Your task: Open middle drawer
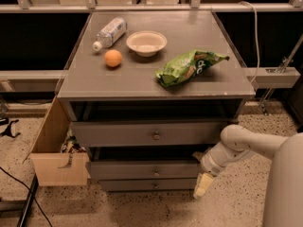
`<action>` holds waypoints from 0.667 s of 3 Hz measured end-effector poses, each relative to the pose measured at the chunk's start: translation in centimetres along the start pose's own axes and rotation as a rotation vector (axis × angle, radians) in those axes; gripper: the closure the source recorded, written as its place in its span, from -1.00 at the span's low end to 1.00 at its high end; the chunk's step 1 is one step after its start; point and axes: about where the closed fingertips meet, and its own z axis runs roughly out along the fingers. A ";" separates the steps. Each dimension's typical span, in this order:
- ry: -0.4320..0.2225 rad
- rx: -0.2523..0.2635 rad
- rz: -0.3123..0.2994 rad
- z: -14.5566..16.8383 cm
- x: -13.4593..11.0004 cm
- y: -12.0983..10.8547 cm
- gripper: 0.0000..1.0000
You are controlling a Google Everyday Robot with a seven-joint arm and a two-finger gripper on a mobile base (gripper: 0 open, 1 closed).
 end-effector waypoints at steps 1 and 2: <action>0.009 -0.019 0.001 -0.5 0.4 1.2 -1.00; 0.026 -0.042 0.005 -0.7 0.9 2.1 -1.00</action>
Offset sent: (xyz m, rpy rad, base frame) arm -0.0324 -0.0167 0.0093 -0.0369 0.0649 0.0279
